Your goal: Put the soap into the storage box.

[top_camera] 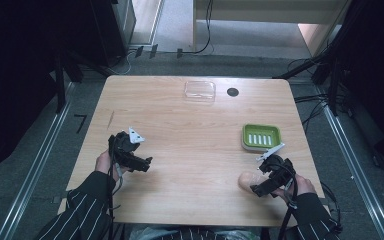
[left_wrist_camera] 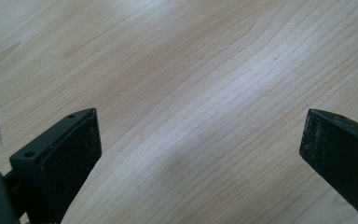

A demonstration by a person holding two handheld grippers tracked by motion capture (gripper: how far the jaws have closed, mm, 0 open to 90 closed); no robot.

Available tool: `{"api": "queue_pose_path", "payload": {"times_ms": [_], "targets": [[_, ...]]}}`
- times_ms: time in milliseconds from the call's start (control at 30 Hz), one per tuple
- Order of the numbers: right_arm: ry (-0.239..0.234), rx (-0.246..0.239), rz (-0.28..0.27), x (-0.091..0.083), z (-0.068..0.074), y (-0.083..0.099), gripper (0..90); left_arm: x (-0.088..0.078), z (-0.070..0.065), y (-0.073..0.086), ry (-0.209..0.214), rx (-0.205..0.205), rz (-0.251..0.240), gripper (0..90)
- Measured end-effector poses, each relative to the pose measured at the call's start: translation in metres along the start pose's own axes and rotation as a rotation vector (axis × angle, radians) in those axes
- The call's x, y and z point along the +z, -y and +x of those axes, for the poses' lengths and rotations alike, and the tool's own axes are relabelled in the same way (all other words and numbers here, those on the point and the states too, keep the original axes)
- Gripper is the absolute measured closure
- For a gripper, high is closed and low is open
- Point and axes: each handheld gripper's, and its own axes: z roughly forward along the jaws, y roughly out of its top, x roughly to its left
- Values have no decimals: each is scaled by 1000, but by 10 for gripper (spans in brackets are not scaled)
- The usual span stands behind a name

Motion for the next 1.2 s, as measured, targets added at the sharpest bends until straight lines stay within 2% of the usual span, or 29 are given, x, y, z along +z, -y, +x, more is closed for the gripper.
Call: {"api": "queue_pose_path", "payload": {"times_ms": [267, 333, 400, 733, 1200], "targets": [[-13, -38, 14, 5, 0, -7, 15, 0, 0, 0, 0, 1, 2, 0], [-39, -39, 4, 5, 2, -9, 15, 0, 0, 0, 1, 1, 2, 0], [-28, -54, 10, 5, 4, -11, 15, 1, 1, 0, 1, 2, 2, 0], [-32, -108, 36, 10, 5, -18, 12, 0, 1, 0, 0, 2, 3, 0], [-28, -144, 50, 11, 5, -24, 24, 0, 1, 0, 0, 2, -1, 0]]}}
